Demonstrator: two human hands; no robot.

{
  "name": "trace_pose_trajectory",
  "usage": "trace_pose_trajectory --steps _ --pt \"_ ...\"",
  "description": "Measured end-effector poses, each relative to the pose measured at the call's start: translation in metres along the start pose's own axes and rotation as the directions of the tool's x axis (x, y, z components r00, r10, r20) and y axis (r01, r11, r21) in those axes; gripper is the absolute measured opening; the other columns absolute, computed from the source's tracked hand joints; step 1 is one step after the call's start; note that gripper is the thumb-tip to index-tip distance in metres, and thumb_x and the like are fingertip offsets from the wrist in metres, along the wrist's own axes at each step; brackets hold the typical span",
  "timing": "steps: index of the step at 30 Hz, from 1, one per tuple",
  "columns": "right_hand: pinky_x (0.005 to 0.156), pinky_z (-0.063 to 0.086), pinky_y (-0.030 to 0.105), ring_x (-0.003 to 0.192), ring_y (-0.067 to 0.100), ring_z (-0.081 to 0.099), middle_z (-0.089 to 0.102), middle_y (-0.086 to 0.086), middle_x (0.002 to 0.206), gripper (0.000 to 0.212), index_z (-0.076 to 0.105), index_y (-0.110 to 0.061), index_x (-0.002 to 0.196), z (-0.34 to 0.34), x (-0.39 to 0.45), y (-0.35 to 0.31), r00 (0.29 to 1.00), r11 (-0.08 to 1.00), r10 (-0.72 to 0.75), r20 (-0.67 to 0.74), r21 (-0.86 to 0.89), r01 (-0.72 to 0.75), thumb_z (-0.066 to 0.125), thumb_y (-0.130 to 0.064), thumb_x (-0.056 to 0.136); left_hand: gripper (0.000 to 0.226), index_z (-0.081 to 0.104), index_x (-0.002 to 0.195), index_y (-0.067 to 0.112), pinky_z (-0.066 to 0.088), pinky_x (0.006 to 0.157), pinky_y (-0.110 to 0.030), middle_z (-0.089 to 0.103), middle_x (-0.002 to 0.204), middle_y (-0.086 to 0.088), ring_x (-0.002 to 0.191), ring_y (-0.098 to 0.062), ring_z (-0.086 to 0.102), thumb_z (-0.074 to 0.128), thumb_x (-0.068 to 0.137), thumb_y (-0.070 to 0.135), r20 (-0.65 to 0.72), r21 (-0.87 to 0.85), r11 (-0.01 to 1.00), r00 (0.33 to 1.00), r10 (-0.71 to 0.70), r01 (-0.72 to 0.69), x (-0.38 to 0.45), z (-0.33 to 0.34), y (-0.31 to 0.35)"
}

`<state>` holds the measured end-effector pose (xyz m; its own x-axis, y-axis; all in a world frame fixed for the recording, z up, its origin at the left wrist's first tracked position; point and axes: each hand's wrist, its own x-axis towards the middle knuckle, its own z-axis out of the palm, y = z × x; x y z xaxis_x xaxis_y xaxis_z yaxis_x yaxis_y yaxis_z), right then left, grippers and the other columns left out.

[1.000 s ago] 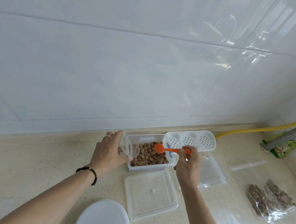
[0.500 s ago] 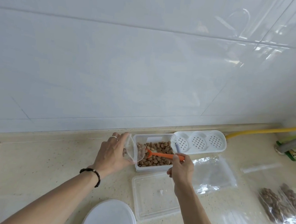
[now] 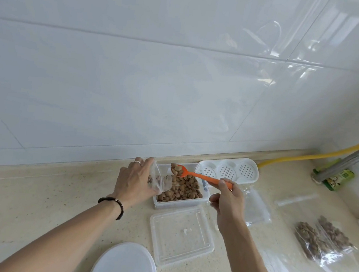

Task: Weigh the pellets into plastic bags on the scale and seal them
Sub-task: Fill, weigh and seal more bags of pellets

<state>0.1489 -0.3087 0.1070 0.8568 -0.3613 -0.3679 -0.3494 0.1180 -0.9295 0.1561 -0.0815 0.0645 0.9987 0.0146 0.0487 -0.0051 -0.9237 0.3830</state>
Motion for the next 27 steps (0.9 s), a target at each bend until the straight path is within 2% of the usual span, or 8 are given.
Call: trace_pose_trajectory --steps 4,8,13,16,19,21,24,27 --pt "0.045 0.045 0.025 0.044 0.013 0.053 0.069 0.012 0.089 0.009 0.057 -0.014 0.1 0.008 -0.022 -0.023 0.978 0.973 -0.195 0.071 -0.112 0.202 0.049 -0.01 0.099 0.072 0.037 0.125 0.024 0.037 0.072 -0.033 0.045 0.103 0.0 0.1 -0.023 0.054 0.073 0.069 0.052 0.017 -0.027 1.0 1.0 0.002 -0.001 0.001 -0.001 0.011" --pt "0.042 0.044 0.027 0.044 0.019 0.057 0.062 -0.003 0.076 0.015 0.059 -0.019 0.09 0.015 -0.049 -0.036 0.845 0.826 -0.441 0.304 -0.23 0.514 0.052 -0.007 0.098 0.083 0.035 0.133 0.023 0.039 0.084 -0.035 0.043 0.11 0.001 0.106 -0.022 0.05 0.075 0.068 0.057 0.019 -0.173 0.985 1.0 -0.023 0.026 -0.004 -0.009 0.019" --pt "0.045 0.046 0.027 0.047 0.019 0.06 0.064 -0.001 0.079 0.016 0.061 -0.018 0.09 0.01 -0.072 -0.051 0.786 0.761 -0.502 0.362 -0.248 0.6 0.054 -0.006 0.097 0.092 0.031 0.14 0.023 0.039 0.093 -0.037 0.042 0.12 -0.002 0.113 -0.021 0.048 0.076 0.067 0.056 0.016 -0.284 0.956 0.997 -0.075 0.076 -0.014 -0.02 0.021" --pt "0.045 0.045 0.023 0.051 0.019 0.061 0.064 0.005 0.078 0.013 0.064 -0.014 0.092 -0.001 -0.086 -0.056 0.824 0.811 -0.506 0.255 -0.185 0.555 0.057 -0.004 0.095 0.095 0.03 0.142 0.023 0.041 0.094 -0.038 0.043 0.123 -0.003 0.115 -0.022 0.048 0.077 0.067 0.057 0.013 -0.31 0.948 0.997 -0.076 0.076 -0.023 -0.027 0.023" --pt "0.047 0.047 0.027 0.051 0.017 0.058 0.064 0.007 0.075 0.009 0.066 -0.012 0.094 -0.022 -0.096 -0.051 0.903 0.903 -0.428 0.045 -0.024 0.429 0.059 -0.005 0.094 0.095 0.031 0.141 0.023 0.041 0.093 -0.039 0.044 0.121 -0.003 0.114 -0.022 0.049 0.078 0.066 0.057 -0.007 -0.332 0.942 0.999 -0.044 0.039 -0.037 -0.032 0.031" --pt "0.05 0.043 0.027 0.05 0.015 0.054 0.064 0.009 0.074 0.009 0.065 -0.01 0.096 -0.042 -0.101 -0.04 0.955 0.944 -0.289 -0.06 0.145 0.295 0.058 -0.004 0.095 0.095 0.033 0.137 0.023 0.042 0.09 -0.039 0.043 0.114 0.0 0.109 -0.021 0.049 0.077 0.062 0.061 -0.018 -0.353 0.936 1.0 -0.004 -0.003 -0.052 -0.037 0.042" --pt "0.046 0.04 0.022 0.048 0.013 0.053 0.068 0.015 0.084 0.009 0.061 -0.011 0.093 -0.078 -0.112 -0.01 0.985 0.934 -0.063 -0.162 0.338 0.116 0.057 -0.003 0.095 0.097 0.039 0.126 0.026 0.045 0.082 -0.037 0.041 0.1 0.006 0.094 -0.018 0.048 0.06 0.047 0.078 -0.053 -0.39 0.917 0.996 0.072 -0.087 -0.077 -0.041 0.063" --pt "0.046 0.042 0.021 0.048 0.013 0.058 0.07 0.015 0.081 0.013 0.058 -0.011 0.094 -0.113 -0.132 0.04 0.953 0.906 0.121 -0.279 0.423 0.008 0.056 0.001 0.094 0.094 0.04 0.133 0.022 0.046 0.083 -0.037 0.05 0.107 -0.001 0.098 -0.024 0.054 0.077 0.056 0.063 -0.084 -0.377 0.907 0.982 0.169 -0.188 -0.097 -0.031 0.08"
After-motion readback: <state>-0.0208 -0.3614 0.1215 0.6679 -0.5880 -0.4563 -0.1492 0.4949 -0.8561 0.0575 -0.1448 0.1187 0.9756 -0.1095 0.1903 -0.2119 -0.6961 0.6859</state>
